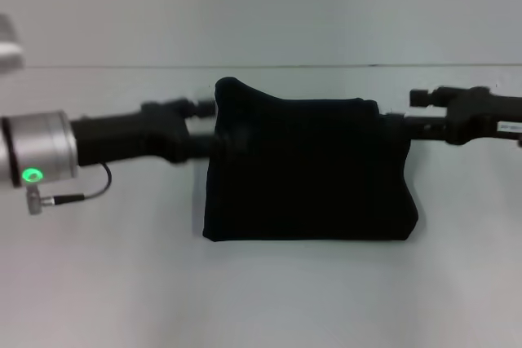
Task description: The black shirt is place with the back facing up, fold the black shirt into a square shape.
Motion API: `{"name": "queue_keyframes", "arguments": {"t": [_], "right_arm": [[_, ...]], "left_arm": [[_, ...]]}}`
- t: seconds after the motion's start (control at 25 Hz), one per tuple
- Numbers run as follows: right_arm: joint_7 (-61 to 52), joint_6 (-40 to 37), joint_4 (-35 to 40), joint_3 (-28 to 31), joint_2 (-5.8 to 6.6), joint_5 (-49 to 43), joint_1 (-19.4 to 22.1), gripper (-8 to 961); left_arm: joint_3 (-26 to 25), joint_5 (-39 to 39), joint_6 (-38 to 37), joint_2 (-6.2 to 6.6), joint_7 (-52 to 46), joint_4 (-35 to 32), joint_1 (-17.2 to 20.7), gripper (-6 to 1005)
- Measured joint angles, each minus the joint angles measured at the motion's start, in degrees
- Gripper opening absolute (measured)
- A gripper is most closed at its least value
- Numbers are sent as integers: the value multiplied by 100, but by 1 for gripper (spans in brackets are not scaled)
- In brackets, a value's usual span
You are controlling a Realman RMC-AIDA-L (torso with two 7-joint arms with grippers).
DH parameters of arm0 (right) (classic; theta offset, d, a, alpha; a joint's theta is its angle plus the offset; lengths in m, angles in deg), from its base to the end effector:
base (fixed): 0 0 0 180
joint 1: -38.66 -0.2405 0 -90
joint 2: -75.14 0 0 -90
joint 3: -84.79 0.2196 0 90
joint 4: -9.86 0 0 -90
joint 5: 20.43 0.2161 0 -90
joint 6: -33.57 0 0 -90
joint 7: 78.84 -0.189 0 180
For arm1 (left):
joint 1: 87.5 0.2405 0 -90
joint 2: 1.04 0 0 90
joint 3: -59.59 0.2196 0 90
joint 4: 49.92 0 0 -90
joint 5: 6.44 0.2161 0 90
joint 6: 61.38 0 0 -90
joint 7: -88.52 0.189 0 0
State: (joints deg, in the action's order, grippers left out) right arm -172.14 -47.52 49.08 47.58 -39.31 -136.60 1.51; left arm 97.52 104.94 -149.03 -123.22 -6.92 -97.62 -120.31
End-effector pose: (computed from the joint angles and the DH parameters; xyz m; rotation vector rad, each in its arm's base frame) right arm 0.2117 0.3971 0.0234 -2.5591 0.7753 0.6143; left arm -0.1784 0.3673 0.0043 -2.6012 -0.7828 -0.8383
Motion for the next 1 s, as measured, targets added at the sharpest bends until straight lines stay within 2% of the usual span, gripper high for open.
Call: {"name": "queue_keyframes", "arguments": {"t": [0.2, 0.44, 1.0], "right_arm": [[-58, 221, 77, -343, -20, -536, -244, 846], [-327, 243, 240, -562, -64, -949, -438, 840], [-345, 332, 244, -621, -61, -1018, -454, 840]], "left_arm": [[651, 765, 560, 0, 66, -41, -248, 950], [1097, 924, 927, -9, 91, -52, -386, 951], [1165, 1184, 1019, -2, 107, -82, -427, 950]]}}
